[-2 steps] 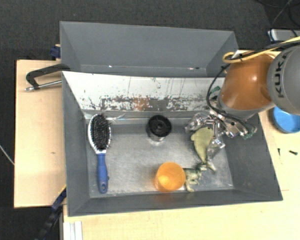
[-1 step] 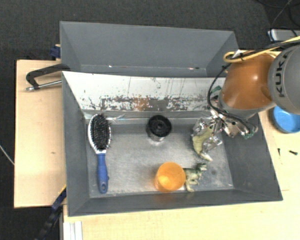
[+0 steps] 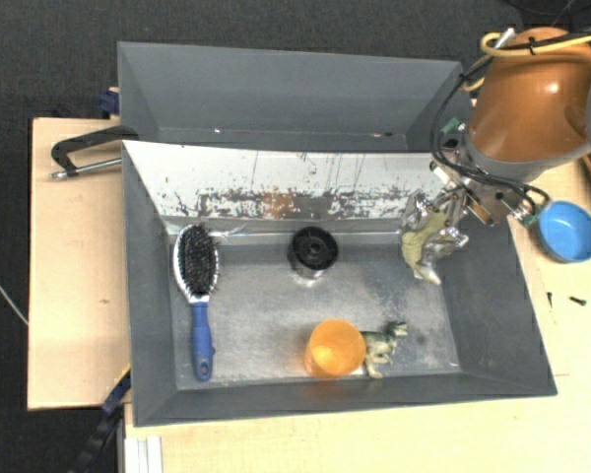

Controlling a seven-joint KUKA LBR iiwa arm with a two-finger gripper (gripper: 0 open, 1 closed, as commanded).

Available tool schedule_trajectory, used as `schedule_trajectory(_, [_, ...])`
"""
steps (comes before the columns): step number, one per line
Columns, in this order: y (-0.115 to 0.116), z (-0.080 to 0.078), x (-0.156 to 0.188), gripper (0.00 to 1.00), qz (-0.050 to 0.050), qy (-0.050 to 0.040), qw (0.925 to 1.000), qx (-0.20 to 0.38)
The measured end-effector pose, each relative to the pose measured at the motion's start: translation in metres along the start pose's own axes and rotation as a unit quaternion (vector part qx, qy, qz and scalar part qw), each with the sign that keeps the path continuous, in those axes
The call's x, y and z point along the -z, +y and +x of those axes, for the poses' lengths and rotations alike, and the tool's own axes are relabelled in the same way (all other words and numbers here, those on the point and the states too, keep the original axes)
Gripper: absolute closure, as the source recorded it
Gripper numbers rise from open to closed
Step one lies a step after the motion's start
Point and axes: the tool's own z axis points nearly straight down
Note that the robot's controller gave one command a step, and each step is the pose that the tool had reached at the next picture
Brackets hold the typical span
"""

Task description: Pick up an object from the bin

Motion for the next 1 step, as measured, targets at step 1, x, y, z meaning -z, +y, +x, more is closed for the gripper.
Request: schedule_trajectory(1, [-0.0094,0.0094,0.061,1.0,-0.001,0.0011,0.9928,0.12])
